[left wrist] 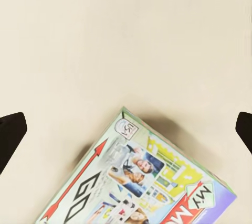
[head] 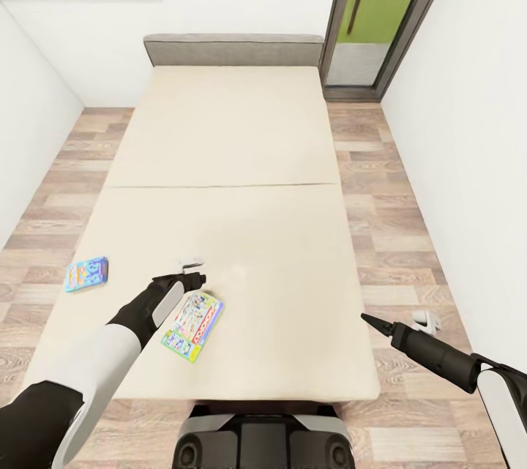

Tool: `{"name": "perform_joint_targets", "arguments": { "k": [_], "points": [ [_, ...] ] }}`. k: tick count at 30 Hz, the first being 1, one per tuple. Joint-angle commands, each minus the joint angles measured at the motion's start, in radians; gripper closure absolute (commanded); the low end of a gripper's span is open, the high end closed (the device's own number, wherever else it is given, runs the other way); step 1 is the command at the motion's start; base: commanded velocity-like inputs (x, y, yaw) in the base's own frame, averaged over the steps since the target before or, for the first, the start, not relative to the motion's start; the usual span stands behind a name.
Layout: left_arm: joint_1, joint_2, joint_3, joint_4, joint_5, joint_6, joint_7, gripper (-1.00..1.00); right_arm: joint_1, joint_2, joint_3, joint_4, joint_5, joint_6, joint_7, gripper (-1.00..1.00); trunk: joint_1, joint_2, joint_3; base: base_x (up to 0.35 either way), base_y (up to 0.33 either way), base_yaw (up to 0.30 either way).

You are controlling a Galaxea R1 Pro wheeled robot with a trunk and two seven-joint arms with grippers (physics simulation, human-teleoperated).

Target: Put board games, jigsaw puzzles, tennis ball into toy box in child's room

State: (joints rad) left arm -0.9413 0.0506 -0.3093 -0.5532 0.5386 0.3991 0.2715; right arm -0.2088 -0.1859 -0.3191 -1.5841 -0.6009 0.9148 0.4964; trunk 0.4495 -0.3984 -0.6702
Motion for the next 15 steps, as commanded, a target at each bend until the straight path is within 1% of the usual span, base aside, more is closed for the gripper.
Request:
{"name": "perform_joint_targets", "arguments": {
  "k": [1, 8, 15],
  "points": [
    [-0.001, 0.002, -0.008, -0.003, 0.011, 0.003, 0.009, -1.00, -0.001, 0.000, -0.001, 0.000, 0.003, 0.006, 0.005, -1.00, 0.000, -0.002, -0.003, 0.000, 0.000, 0.000],
    [-0.001, 0.000, -0.007, -0.010, 0.011, 0.002, 0.009, -1.00, -0.001, -0.002, -0.002, 0.000, 0.003, 0.006, 0.005, -1.00, 0.000, -0.002, -0.014, 0.000, 0.000, 0.000],
    [-0.001, 0.000, -0.008, -0.011, 0.011, 0.001, 0.009, -1.00, 0.000, -0.014, -0.002, 0.000, 0.001, 0.006, 0.006, -1.00, 0.000, -0.002, -0.026, 0.000, 0.000, 0.000]
  ]
}}
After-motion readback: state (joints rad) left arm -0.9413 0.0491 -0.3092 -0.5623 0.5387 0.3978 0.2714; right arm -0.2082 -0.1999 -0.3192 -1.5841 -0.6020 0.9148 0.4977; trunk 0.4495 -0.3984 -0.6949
